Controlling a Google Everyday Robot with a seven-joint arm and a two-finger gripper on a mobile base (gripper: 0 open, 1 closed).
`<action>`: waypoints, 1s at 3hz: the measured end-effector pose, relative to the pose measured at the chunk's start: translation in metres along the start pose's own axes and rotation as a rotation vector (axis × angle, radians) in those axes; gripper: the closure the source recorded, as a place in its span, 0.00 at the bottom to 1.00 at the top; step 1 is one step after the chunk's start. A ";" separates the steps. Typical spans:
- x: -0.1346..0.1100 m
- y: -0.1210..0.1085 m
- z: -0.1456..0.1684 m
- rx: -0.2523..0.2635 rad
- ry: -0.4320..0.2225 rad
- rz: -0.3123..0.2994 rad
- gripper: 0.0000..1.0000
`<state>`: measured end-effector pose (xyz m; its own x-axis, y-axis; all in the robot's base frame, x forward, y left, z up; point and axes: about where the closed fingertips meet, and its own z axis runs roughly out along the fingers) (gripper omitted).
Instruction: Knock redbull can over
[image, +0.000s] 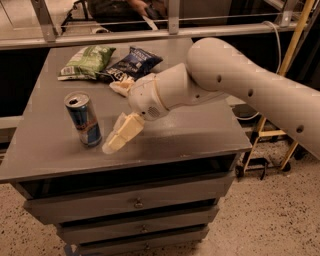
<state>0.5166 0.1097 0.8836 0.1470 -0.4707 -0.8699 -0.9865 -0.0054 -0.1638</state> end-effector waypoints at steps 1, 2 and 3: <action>-0.001 0.012 0.036 -0.088 -0.084 0.007 0.00; -0.004 0.026 0.060 -0.149 -0.149 0.002 0.00; -0.004 0.027 0.062 -0.154 -0.155 0.001 0.00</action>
Offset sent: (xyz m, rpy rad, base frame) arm -0.0341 0.0775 -0.0407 0.1963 0.1044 0.2279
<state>0.4942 0.1659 0.8544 0.1432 -0.3299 -0.9331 -0.9844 -0.1447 -0.1000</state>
